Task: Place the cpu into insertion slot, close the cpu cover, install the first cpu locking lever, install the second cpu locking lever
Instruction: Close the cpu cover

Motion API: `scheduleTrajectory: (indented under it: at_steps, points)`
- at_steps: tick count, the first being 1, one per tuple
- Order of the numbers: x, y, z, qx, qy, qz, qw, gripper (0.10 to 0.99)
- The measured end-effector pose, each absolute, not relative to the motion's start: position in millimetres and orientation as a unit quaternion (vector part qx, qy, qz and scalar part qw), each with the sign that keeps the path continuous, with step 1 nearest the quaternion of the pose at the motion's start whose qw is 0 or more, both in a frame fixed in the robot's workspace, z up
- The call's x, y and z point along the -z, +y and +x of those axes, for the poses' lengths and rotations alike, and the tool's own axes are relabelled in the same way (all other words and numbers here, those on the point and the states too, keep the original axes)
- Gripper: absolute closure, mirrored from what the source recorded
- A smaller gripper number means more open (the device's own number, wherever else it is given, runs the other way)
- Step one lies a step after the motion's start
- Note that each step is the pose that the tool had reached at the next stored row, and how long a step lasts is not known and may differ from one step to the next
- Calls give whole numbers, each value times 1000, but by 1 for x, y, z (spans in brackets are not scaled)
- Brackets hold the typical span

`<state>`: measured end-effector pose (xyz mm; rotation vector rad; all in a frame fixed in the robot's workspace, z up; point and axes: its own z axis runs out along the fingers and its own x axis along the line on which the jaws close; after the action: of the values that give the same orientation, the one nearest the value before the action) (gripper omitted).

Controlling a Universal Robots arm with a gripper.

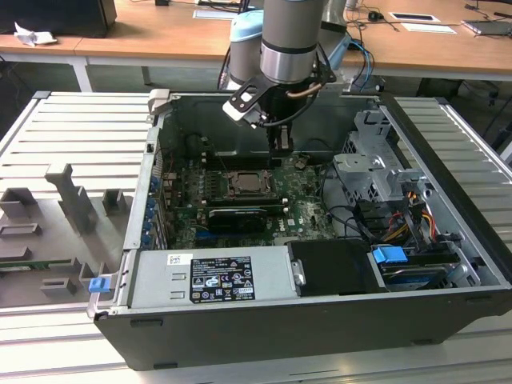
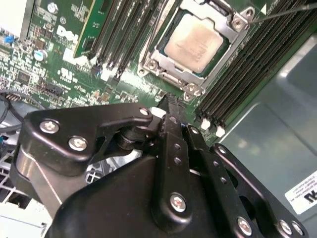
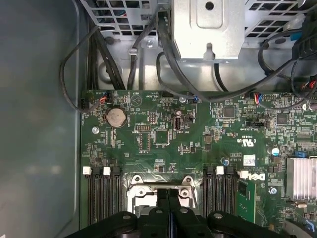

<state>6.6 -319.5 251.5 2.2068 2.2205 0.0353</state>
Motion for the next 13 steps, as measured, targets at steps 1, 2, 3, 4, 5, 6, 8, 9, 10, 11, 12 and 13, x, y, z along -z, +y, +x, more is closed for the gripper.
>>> scheduleTrajectory:
  at_steps: [1,2,3,4,5,6,8,9,10,11,12,13]
  points:
    - [-250,-319,5,-11,710,704,5,980]
    - [-248,-319,4,-11,713,701,5,980]
    - [-247,-319,3,-11,717,697,5,980]
    - [-246,-320,2,-11,721,693,5,980]
    - [-245,-320,-1,-11,723,691,5,980]
    - [-245,-319,-4,-11,723,691,5,980]
    - [-245,-319,-10,-11,723,691,5,980]
    - [-245,-318,-13,-11,723,691,5,980]
    - [-245,-318,-15,-11,723,691,5,980]
    - [-245,-318,-18,-11,723,691,4,980]
    - [-244,-317,-23,-11,723,691,5,980]
    - [-244,-317,-28,-11,723,691,5,980]
